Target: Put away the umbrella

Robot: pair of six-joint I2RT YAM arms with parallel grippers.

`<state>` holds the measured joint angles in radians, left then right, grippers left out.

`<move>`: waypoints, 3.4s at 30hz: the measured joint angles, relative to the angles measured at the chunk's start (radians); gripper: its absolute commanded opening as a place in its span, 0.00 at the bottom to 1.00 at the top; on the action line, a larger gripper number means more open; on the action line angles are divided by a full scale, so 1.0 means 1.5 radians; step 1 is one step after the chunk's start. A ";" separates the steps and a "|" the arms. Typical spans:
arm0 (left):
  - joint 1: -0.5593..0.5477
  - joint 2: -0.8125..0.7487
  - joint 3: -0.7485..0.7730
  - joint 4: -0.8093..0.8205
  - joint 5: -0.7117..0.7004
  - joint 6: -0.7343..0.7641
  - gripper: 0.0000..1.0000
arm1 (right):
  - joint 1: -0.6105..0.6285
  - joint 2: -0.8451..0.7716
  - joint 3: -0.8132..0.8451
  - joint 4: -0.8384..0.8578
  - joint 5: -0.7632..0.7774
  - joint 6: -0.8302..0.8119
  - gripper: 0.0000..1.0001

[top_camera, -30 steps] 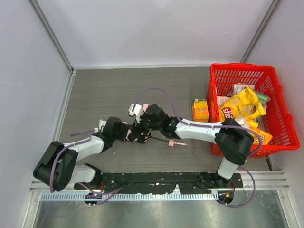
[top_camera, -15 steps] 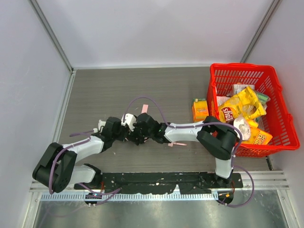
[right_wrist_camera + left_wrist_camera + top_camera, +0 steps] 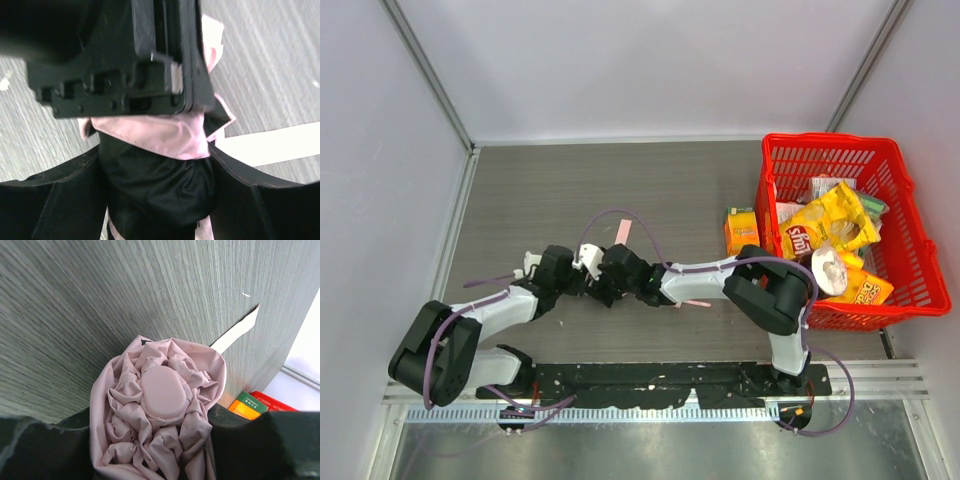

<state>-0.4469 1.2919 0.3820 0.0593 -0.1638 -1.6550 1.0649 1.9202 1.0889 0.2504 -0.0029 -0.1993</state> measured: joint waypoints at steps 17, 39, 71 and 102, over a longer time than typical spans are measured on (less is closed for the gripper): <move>-0.006 -0.002 -0.006 0.007 -0.011 -0.012 0.00 | 0.003 0.020 0.016 -0.058 0.036 -0.001 0.65; -0.013 -0.128 -0.181 0.254 -0.047 -0.007 1.00 | -0.098 0.024 -0.042 0.047 -0.197 0.069 0.01; 0.042 -0.363 -0.062 -0.129 0.054 0.290 1.00 | -0.178 0.104 0.091 -0.075 -0.419 0.119 0.01; 0.068 -0.114 -0.093 0.167 0.146 0.345 0.00 | -0.196 0.132 0.146 -0.140 -0.460 0.126 0.01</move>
<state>-0.3450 1.1210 0.2420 0.3103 0.0547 -1.1378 0.7715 2.1185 1.3075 0.0402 -0.6933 -0.0105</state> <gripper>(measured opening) 0.011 0.455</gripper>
